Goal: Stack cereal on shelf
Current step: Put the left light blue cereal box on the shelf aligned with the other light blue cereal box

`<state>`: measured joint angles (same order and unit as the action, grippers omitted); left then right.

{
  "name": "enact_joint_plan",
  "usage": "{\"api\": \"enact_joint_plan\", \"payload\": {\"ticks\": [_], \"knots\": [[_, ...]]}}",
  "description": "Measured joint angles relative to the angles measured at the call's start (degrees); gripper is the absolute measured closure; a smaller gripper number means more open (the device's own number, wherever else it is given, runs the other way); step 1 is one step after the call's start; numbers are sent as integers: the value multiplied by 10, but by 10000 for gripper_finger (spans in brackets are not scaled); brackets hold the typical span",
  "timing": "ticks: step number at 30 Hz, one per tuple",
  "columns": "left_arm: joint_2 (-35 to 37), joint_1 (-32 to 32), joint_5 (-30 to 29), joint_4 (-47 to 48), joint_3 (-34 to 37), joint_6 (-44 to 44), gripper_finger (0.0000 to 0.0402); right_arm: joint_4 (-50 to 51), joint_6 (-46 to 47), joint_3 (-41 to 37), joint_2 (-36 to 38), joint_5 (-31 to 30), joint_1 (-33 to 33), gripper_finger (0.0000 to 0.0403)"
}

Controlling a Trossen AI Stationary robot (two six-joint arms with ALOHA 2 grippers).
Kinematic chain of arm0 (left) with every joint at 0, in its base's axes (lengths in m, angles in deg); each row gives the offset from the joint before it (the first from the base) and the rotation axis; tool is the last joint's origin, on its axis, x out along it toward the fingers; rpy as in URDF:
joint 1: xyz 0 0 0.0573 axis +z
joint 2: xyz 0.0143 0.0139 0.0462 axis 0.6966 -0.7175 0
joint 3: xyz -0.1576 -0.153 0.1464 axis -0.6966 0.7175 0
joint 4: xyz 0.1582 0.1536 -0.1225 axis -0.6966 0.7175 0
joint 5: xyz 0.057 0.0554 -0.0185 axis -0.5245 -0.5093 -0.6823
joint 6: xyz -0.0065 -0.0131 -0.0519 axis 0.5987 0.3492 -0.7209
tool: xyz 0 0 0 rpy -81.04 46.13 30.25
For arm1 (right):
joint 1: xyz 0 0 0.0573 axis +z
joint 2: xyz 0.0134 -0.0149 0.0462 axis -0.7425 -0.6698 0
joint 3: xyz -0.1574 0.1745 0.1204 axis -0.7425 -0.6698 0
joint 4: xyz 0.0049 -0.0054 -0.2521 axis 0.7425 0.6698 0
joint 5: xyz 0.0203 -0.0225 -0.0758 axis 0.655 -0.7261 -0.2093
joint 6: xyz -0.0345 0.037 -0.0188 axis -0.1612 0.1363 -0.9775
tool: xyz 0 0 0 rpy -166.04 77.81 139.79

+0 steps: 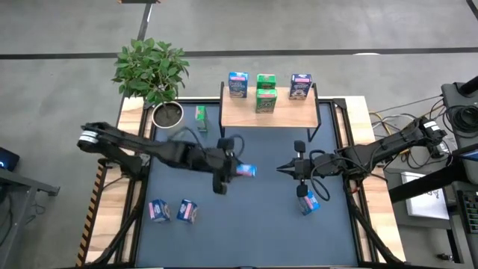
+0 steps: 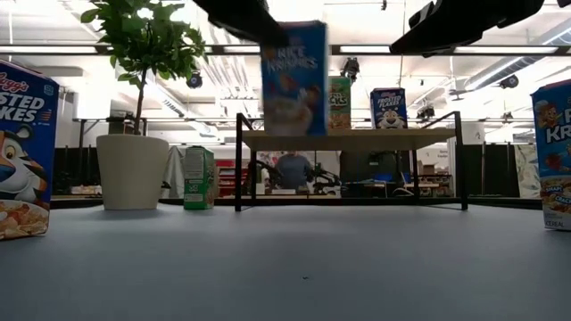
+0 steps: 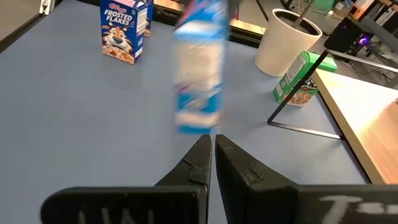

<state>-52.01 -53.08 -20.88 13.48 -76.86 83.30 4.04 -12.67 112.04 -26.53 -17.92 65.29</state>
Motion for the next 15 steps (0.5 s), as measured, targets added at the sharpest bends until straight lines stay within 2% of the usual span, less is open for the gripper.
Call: {"api": "enact_joint_plan", "payload": {"ticks": [6, 15], "knots": [[42, 90, 2, 96, -71, 83, 253, 0, 0, 0, 0, 0, 0, 390], [15, 254, 112, 122, -144, 174, 253, 1, -4, 0, 0, 0, 0, 390]]}}
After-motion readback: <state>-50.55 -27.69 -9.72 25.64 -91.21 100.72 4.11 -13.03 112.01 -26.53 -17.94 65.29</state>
